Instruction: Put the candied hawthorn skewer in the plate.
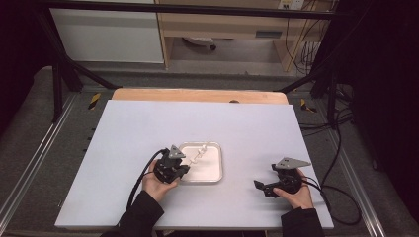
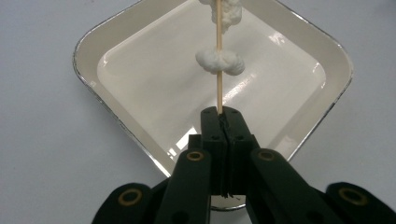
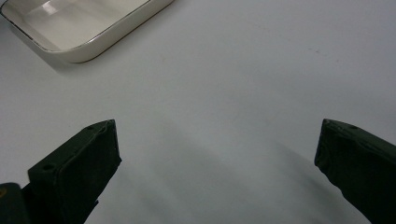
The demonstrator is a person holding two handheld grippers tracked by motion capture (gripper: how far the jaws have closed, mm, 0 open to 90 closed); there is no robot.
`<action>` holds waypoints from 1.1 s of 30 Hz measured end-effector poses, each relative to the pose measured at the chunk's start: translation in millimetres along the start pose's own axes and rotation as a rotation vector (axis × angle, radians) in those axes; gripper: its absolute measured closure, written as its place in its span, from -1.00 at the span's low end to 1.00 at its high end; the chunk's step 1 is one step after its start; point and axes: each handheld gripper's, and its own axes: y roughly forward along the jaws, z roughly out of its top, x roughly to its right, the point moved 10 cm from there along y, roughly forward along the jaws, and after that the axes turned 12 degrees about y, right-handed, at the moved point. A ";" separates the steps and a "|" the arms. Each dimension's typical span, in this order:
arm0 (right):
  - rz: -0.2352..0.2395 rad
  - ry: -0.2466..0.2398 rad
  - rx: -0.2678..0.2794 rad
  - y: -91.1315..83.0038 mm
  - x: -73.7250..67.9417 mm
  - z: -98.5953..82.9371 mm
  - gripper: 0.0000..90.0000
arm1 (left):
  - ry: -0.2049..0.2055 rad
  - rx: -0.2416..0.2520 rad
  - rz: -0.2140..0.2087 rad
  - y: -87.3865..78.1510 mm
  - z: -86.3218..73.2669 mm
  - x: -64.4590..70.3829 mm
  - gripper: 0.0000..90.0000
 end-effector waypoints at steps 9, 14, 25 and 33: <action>0.000 0.002 -0.002 0.0 -0.1 -0.3 -0.98 | 0.008 -0.044 0.002 7.5 -5.9 1.0 0.97; 0.001 0.005 -0.002 -0.2 -0.4 -0.2 -0.98 | 0.018 -0.064 0.008 10.0 -7.5 2.3 0.96; 0.004 0.002 -0.003 0.0 -0.6 -0.4 -0.98 | 0.029 -0.045 -0.004 7.0 -4.5 3.2 0.82; 0.004 0.005 -0.004 0.0 -0.8 -0.4 -0.98 | 0.058 -0.013 0.010 -6.1 -2.9 -1.0 0.29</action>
